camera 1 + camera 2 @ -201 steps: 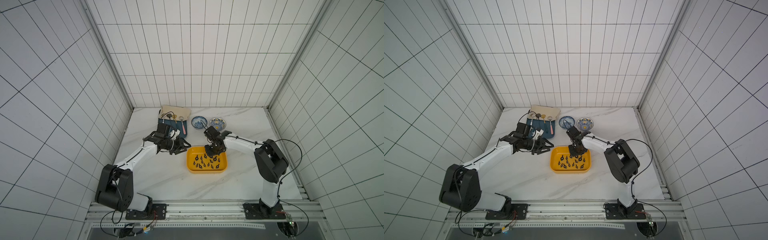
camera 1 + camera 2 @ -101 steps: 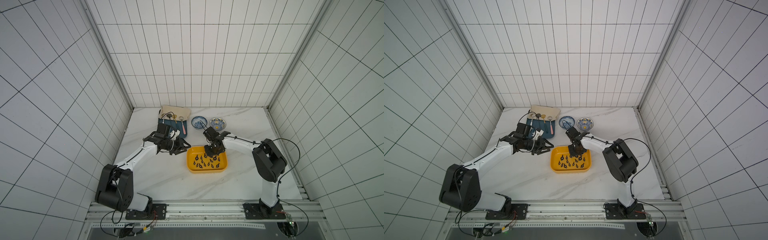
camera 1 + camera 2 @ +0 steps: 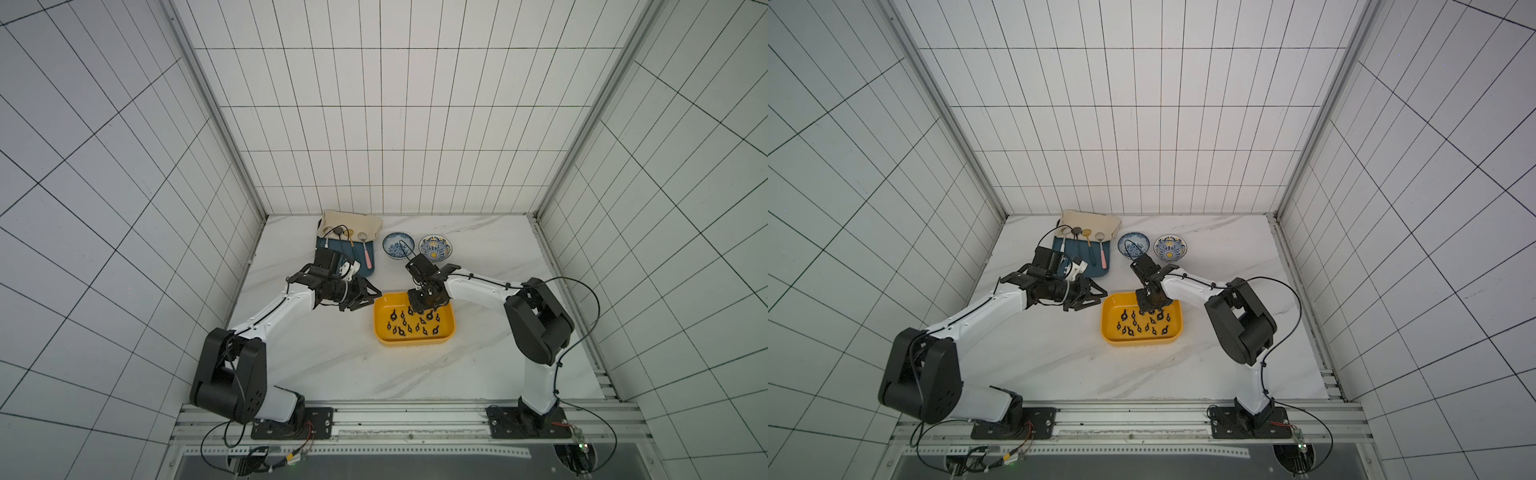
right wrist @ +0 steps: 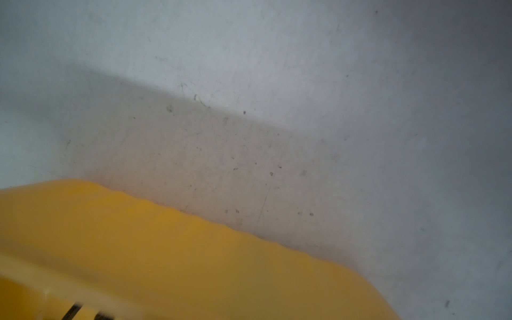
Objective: Take out the wing nut from the storage box
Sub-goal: Pick up the wing nut from the storage box, then place the wing nut at the center of the board.
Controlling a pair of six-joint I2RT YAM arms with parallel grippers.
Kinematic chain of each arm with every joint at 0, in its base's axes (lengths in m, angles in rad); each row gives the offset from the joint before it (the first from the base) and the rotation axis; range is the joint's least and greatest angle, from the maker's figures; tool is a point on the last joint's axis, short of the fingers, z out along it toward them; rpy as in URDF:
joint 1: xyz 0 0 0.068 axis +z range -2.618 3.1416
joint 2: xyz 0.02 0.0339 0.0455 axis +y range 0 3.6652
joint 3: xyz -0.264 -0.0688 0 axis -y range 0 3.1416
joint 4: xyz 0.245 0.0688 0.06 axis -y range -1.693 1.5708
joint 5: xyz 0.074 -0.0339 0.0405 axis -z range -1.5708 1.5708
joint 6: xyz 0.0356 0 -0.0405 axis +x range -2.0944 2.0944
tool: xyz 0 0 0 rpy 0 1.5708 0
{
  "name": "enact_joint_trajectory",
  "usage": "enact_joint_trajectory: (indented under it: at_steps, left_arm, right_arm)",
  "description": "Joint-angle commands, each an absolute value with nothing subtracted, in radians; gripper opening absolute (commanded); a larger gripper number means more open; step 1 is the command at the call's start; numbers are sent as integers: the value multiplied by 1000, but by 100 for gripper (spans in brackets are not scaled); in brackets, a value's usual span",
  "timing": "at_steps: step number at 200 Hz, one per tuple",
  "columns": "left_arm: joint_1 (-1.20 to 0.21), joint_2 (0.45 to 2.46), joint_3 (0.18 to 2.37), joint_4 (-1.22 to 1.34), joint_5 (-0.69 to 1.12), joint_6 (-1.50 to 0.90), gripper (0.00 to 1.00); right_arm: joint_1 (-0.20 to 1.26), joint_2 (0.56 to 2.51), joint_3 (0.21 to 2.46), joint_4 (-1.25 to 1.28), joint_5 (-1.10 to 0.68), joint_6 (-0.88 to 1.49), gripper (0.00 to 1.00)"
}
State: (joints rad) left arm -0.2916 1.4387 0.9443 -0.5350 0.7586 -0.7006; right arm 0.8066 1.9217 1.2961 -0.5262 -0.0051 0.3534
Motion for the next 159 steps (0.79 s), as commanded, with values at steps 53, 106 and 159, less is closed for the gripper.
enact_joint_trajectory:
  at_steps: [53, 106, 159]
  left_arm:
    - [-350, 1446, 972, -510, 712, -719, 39]
    - [-428, 1531, 1087, -433, 702, -792, 39]
    - [-611, 1734, 1310, -353, 689, -855, 38]
  right_arm:
    - [858, 1772, 1229, -568, 88, 404, 0]
    - [823, 1615, 1206, -652, 202, 405, 0]
    - [581, 1444, 1055, -651, 181, 405, 0]
